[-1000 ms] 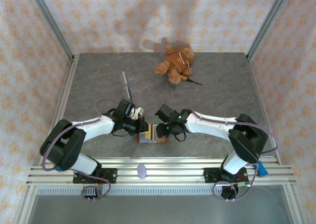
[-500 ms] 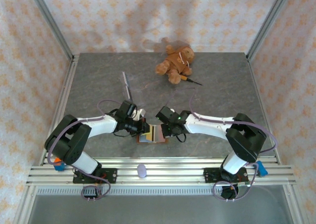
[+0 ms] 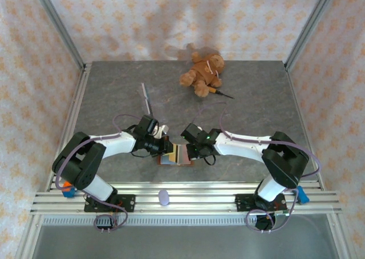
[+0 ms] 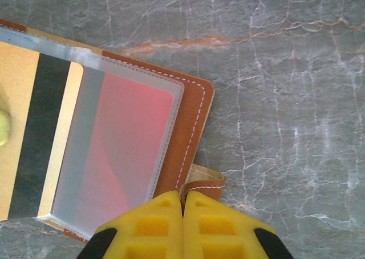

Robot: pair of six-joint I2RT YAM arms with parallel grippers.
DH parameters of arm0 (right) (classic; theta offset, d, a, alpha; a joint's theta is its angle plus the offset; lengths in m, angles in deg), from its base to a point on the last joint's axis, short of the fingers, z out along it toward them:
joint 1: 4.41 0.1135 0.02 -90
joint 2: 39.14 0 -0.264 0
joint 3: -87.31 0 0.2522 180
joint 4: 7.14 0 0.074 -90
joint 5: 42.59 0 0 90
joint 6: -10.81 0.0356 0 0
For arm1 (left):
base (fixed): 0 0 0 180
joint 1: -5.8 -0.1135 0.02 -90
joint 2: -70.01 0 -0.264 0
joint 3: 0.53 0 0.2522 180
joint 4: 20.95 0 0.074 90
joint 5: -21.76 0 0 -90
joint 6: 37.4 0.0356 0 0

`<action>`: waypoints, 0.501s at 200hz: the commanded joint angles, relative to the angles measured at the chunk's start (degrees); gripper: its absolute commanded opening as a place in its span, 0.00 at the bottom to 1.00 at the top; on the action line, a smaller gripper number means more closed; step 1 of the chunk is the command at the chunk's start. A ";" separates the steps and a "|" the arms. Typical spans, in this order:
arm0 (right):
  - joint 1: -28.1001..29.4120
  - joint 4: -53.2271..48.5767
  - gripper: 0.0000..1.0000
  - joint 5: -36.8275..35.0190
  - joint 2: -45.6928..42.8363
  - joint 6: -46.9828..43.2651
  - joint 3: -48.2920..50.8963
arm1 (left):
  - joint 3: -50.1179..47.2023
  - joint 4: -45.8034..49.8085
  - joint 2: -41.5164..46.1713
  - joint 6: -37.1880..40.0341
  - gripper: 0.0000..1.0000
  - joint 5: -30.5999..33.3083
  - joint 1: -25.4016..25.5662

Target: Put the credit cards into the card holder

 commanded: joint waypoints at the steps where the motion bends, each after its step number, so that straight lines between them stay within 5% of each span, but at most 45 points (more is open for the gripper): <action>1: 0.02 0.88 0.04 0.78 -1.54 -0.02 1.28 | -0.39 -2.06 -1.09 -0.80 0.00 0.86 0.13; 52: -0.02 2.69 0.04 1.80 -1.97 0.52 2.19 | -2.75 -8.44 -2.36 -4.58 0.00 -0.30 0.17; 100: -0.04 3.16 0.00 1.16 -2.04 1.04 3.18 | -1.59 -4.14 -1.45 -1.49 0.00 -0.82 -0.02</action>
